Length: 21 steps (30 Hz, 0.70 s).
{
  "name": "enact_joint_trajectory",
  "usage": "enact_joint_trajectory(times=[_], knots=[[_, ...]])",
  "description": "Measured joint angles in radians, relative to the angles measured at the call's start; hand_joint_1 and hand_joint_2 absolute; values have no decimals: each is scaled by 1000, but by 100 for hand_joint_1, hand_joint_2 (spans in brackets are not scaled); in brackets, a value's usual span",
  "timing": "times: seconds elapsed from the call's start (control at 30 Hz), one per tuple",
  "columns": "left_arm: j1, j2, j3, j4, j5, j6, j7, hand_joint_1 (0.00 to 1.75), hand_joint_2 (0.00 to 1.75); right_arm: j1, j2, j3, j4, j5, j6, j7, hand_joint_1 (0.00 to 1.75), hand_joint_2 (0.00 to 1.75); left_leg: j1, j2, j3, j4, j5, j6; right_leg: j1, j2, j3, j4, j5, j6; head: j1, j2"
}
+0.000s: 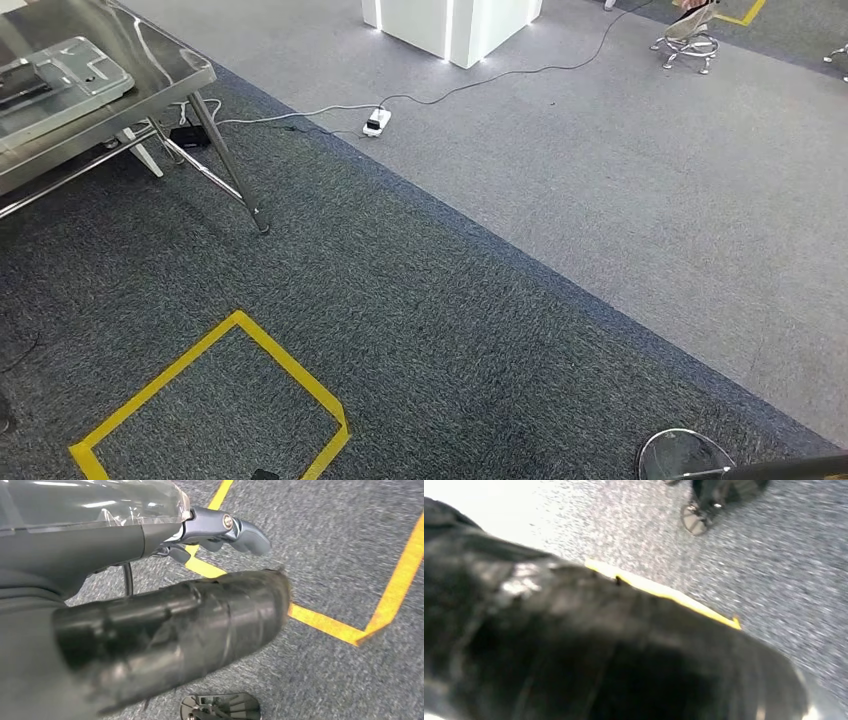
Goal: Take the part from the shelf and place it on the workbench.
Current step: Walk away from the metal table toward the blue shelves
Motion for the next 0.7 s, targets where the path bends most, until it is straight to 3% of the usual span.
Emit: enact_joint_trajectory(times=[0.03,0.07,0.17,0.2,0.23,0.27,0.3,0.37,0.43,0.5,0.53,0.6,0.67,0.7], knots=[[0,-1,0,0,-1,0,1,0,0,3,0,0,0,2,0,2,0,0,1,10,4,-7,5,5,0,-5,-2,3,-3,5,0,0],[1,-2,1,0,-2,0,2,0,0,4,1,0,0,3,1,4,0,0,3,23,6,-15,10,11,1,-27,-13,26,-19,9,1,0],[4,-2,1,0,-6,1,2,0,0,1,1,0,1,7,4,7,0,0,0,64,8,-24,14,21,1,-112,-95,201,-114,18,2,0],[6,-2,1,0,-6,1,2,0,0,1,1,0,1,8,5,8,0,0,-1,78,8,-23,13,22,-1,-120,-121,256,-133,22,2,0],[6,-2,2,0,-6,1,1,0,0,1,1,1,1,10,7,8,0,0,-2,92,8,-23,11,23,-3,-123,-133,281,-136,24,2,0],[6,-2,2,0,-6,1,0,0,0,2,1,1,1,13,9,8,0,0,-2,104,9,-23,10,22,-5,-127,-124,267,-119,25,2,0],[5,-2,2,0,-6,1,-2,0,0,3,1,1,1,16,12,8,0,0,-2,115,12,-22,7,20,-6,-134,-95,216,-88,25,2,0],[4,-3,2,0,-6,1,-5,0,0,3,1,1,1,20,15,9,0,0,-4,133,18,-20,0,12,-2,-175,-16,70,-30,19,2,0],[4,-3,3,0,-6,1,-7,0,0,2,1,1,2,24,15,12,0,0,-9,149,22,-17,-7,1,6,-201,21,-5,-13,7,2,0],[2,-4,3,0,-5,0,-7,0,0,3,1,1,2,30,15,16,0,0,-10,165,29,-18,-12,-9,9,-184,20,-9,-14,-4,1,0],[2,-5,3,0,-5,0,-7,0,0,4,2,2,2,33,16,18,0,0,-8,161,32,-16,-16,-14,7,-174,21,-12,-12,-10,1,0],[2,-6,4,0,-6,0,-6,0,0,4,3,3,2,37,17,21,0,0,-3,120,18,27,-50,-24,1,-153,25,-20,-6,-21,1,0],[5,-6,4,0,-7,-1,-4,0,0,4,4,5,2,40,21,25,0,0,0,72,-38,146,-116,-28,0,-132,26,-21,-4,-27,1,0],[7,-6,4,0,-7,-2,-3,0,0,4,5,6,2,43,25,27,0,0,1,65,-72,215,-143,-29,1,-120,25,-21,-4,-28,1,0]])
